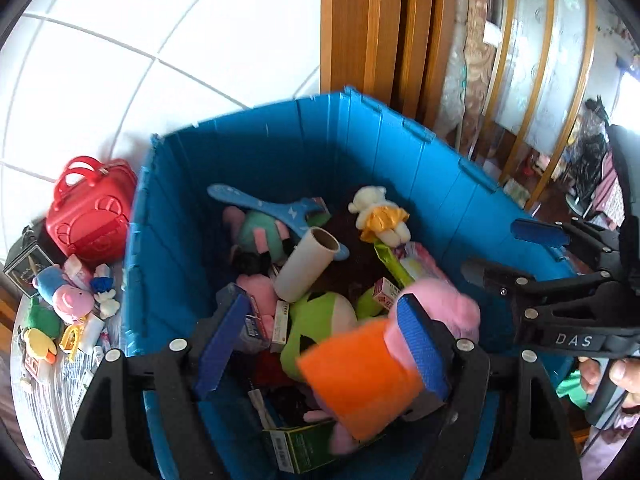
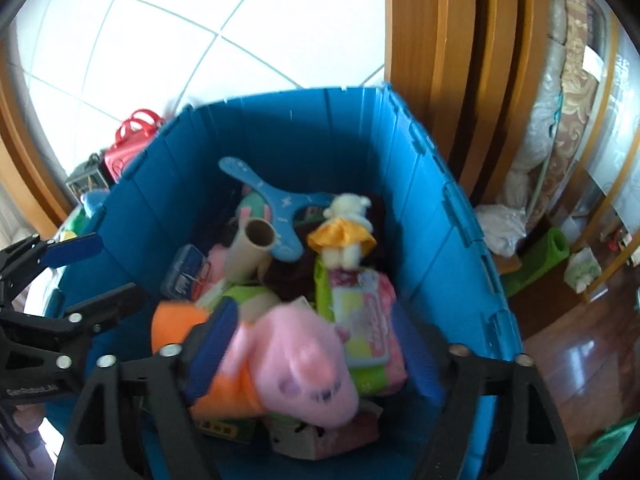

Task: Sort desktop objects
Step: 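Open both grippers to drop the pig plush into the bin, then move both grippers back over the pile on the table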

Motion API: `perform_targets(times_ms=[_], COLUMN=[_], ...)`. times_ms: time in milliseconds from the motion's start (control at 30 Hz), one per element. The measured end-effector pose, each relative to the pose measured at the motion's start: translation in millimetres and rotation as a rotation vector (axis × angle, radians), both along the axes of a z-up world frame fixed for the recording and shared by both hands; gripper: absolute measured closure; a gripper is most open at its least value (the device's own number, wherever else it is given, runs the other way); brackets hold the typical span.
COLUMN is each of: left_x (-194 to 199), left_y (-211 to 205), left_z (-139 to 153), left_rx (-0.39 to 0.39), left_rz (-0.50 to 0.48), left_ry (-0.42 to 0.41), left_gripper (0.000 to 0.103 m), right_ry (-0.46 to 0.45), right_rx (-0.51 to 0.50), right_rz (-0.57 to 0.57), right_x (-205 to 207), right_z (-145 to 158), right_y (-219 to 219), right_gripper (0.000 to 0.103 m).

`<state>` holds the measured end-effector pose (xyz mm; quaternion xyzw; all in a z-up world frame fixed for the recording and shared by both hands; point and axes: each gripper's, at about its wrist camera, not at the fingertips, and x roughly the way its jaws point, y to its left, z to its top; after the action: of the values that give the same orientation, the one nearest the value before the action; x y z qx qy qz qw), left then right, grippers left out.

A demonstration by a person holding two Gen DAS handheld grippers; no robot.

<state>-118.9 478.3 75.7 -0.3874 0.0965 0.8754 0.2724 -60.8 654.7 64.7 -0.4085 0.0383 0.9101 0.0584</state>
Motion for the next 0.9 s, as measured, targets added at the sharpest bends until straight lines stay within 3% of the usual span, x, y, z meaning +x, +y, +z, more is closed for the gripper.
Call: perform_targets(times_ms=[267, 433, 667, 900], left_x=[42, 64, 84, 88], left_y=[-63, -122, -232, -360], left_z=[26, 34, 25, 5], left_rx=[0.084, 0.134, 0.167, 0.159], left_rz=[0.072, 0.148, 0.232, 0.290], left_ry=[0.150, 0.236, 0.282, 0.278], left_gripper=[0.016, 0.013, 0.013, 0.013], right_ry=[0.136, 0.226, 0.351, 0.349], right_rx=[0.123, 0.191, 0.233, 0.234], right_rz=[-0.071, -0.095, -0.091, -0.046], right_x=[34, 59, 81, 75], right_z=[24, 35, 38, 23], right_y=[-46, -97, -203, -329], right_gripper=[0.000, 0.000, 0.000, 0.000])
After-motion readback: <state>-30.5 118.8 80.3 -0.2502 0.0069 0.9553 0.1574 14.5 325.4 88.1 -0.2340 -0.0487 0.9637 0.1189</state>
